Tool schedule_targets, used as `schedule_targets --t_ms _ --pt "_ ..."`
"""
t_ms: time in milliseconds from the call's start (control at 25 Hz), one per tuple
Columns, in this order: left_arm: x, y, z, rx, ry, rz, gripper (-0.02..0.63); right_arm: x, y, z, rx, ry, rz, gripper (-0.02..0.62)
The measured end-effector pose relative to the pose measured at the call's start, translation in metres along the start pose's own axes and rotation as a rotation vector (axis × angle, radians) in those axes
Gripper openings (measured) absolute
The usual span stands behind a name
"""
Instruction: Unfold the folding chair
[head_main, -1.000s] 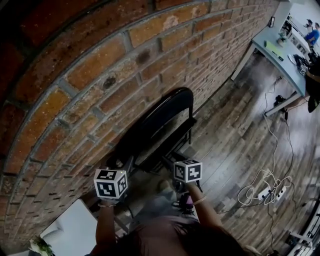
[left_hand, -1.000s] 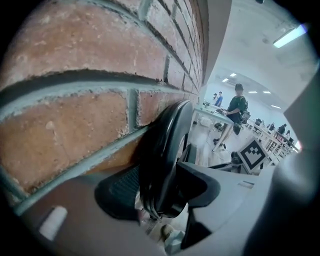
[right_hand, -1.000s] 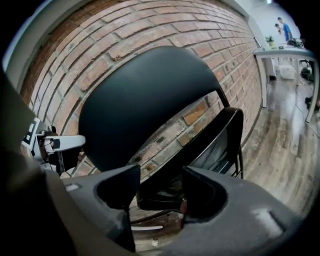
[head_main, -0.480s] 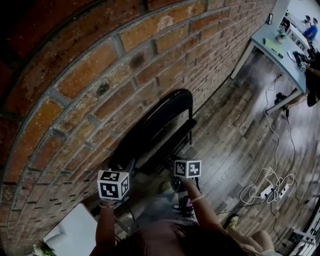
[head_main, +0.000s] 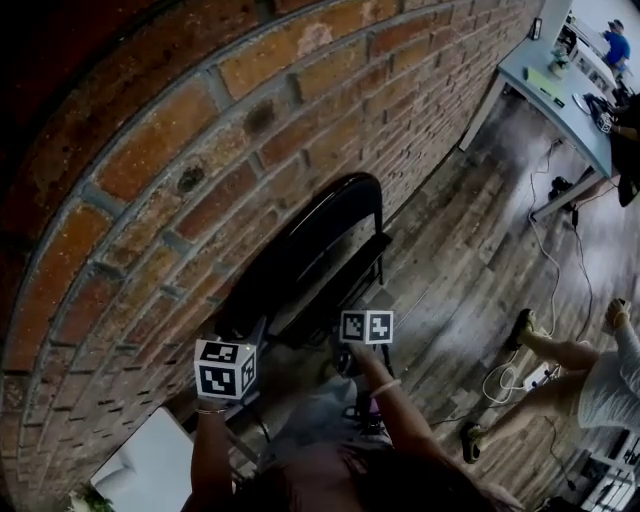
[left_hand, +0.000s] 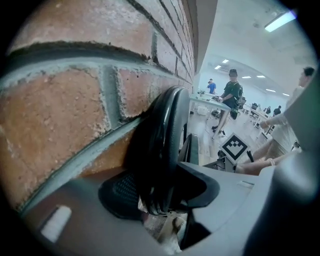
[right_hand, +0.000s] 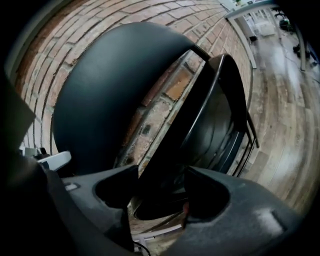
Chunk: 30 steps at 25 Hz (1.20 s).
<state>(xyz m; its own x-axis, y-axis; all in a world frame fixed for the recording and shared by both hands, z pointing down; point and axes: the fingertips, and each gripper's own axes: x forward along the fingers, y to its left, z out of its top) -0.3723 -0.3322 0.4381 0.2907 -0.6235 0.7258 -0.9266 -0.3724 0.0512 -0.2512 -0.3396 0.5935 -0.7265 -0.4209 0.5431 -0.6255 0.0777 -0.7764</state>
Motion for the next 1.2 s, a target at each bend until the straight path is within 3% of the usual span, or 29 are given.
schedule_targets --t_ms 440,800,1200 --pt "0.005 -0.003 -0.003 0.061 0.043 -0.036 0.186 0.012 -0.004 0.003 0.084 -0.024 0.024 0.276" --pt "-0.001 -0.022 -0.008 0.082 0.062 -0.061 0.169 0.001 0.002 0.0 -0.05 -0.011 0.01 0.199" --pt "-0.008 -0.047 -0.015 0.081 0.072 -0.06 0.163 -0.02 -0.009 -0.012 -0.032 0.005 0.005 0.195"
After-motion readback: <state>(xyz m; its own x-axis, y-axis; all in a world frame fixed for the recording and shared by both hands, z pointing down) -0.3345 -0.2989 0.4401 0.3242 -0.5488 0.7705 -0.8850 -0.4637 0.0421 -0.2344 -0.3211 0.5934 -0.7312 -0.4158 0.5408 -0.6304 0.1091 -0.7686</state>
